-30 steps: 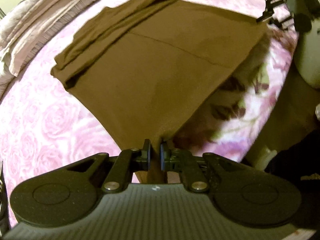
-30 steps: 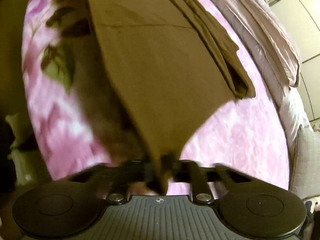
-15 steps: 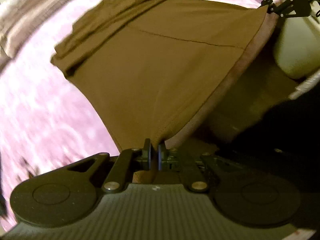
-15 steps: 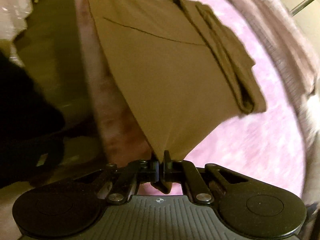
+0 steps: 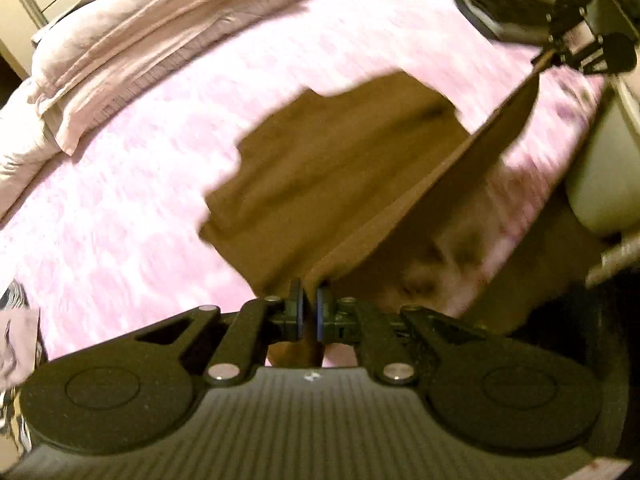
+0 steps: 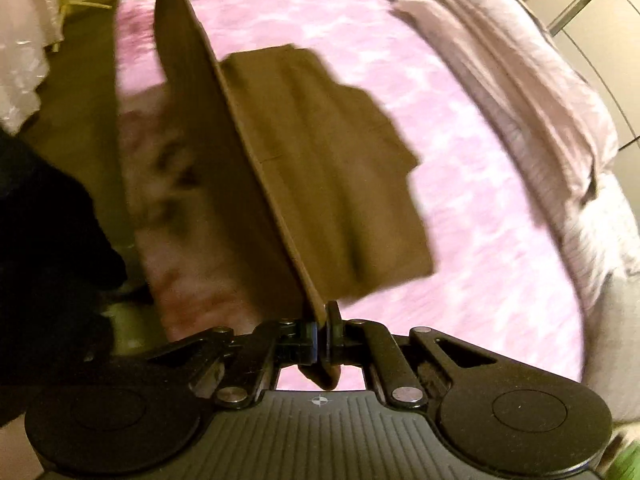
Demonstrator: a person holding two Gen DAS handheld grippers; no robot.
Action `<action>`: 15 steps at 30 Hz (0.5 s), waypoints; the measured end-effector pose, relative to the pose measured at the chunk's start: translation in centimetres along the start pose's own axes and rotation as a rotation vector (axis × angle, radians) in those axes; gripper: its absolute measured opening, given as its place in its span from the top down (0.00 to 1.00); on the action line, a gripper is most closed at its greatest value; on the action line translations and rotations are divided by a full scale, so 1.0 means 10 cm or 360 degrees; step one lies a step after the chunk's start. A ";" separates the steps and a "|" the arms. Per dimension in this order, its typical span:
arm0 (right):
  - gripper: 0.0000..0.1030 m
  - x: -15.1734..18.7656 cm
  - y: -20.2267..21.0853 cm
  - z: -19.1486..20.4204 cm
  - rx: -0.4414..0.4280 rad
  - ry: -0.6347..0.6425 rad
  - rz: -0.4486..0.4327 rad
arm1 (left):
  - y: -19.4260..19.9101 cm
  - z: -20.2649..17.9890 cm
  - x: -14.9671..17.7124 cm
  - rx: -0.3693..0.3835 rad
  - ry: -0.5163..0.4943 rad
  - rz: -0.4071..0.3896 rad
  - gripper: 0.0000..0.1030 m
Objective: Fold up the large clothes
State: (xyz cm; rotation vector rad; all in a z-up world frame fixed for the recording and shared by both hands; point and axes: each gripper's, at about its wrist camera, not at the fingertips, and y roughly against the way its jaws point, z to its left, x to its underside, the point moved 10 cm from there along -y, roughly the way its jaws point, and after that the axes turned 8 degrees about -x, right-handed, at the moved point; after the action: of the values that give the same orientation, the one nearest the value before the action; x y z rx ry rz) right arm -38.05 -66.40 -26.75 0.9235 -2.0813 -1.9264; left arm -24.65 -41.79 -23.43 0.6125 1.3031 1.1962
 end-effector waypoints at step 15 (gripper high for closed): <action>1.00 -0.68 -1.54 -1.78 -0.0144 -0.0288 0.0295 | -2.21 1.38 -0.93 0.0320 0.0099 0.0163 0.96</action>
State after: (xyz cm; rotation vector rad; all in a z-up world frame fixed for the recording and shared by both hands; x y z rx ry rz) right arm -18.59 -77.59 -36.54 0.5349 -2.0698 -2.0517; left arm -3.36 -53.87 -36.23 0.8009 1.4712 1.1831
